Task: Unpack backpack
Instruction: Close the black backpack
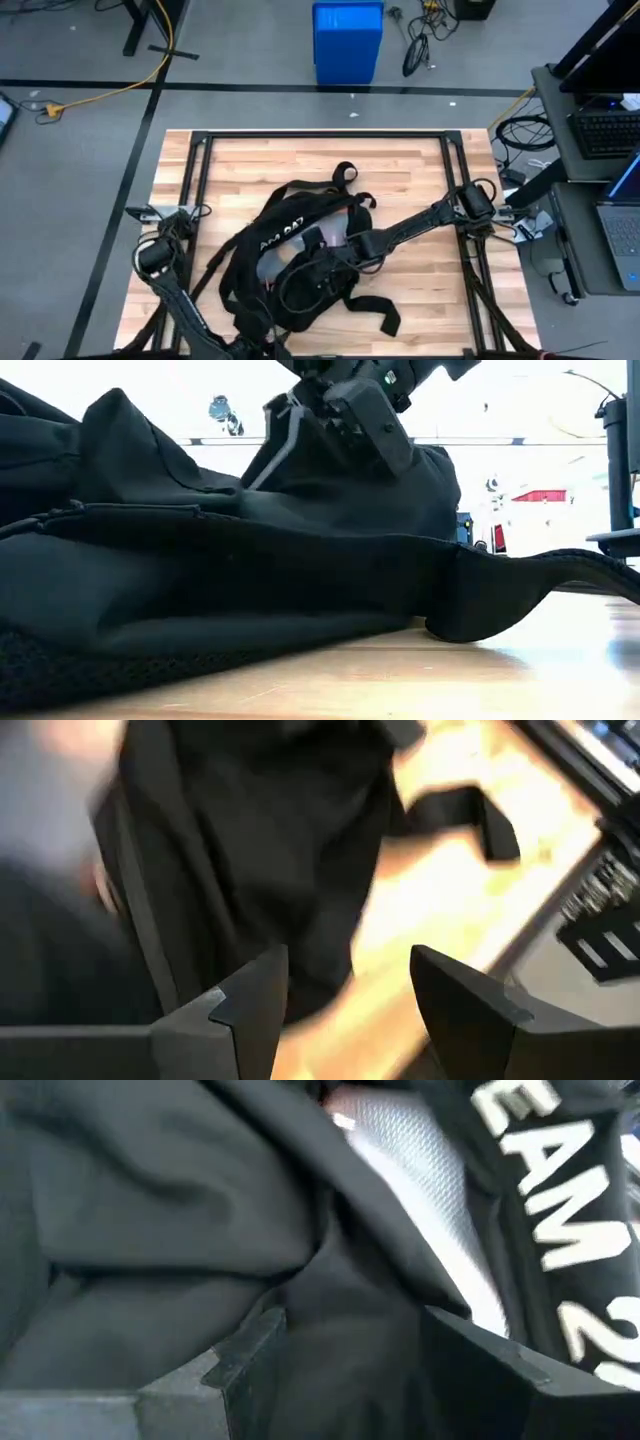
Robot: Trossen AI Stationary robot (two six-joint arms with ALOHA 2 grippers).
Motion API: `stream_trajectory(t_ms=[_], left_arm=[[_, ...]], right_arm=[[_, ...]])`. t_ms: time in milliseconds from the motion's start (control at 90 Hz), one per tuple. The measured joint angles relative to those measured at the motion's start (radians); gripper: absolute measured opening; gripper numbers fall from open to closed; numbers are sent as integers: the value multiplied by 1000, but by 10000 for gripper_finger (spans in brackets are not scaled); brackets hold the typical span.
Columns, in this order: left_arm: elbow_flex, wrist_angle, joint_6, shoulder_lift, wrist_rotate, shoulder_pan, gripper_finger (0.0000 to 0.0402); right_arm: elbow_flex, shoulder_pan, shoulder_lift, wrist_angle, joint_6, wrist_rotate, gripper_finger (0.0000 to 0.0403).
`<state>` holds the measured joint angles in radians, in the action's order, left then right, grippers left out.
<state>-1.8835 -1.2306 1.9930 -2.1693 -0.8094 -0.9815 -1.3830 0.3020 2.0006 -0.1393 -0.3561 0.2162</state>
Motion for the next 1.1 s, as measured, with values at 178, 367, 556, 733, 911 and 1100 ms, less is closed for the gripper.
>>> stream_trajectory(t_ms=[178,367,556,733,911,1100], left_arm=[[-3,130,90,0,149,-32,198],[-4,98,229,-18,386,-84,198],[-4,-69,302,-57,489,-114,198],[-5,-190,276,-90,475,-80,198],[-5,-313,216,-155,456,-32,198],[63,-338,118,-194,407,4,199]], right_arm=[[-1,-2,0,-52,3,-3,222],[-1,-9,0,-52,-1,-13,222],[-1,-13,0,-59,-19,-14,222],[-1,-17,0,-59,-23,-14,222],[-21,-17,0,-81,-17,-13,222],[-86,-5,0,-138,-13,-7,222]])
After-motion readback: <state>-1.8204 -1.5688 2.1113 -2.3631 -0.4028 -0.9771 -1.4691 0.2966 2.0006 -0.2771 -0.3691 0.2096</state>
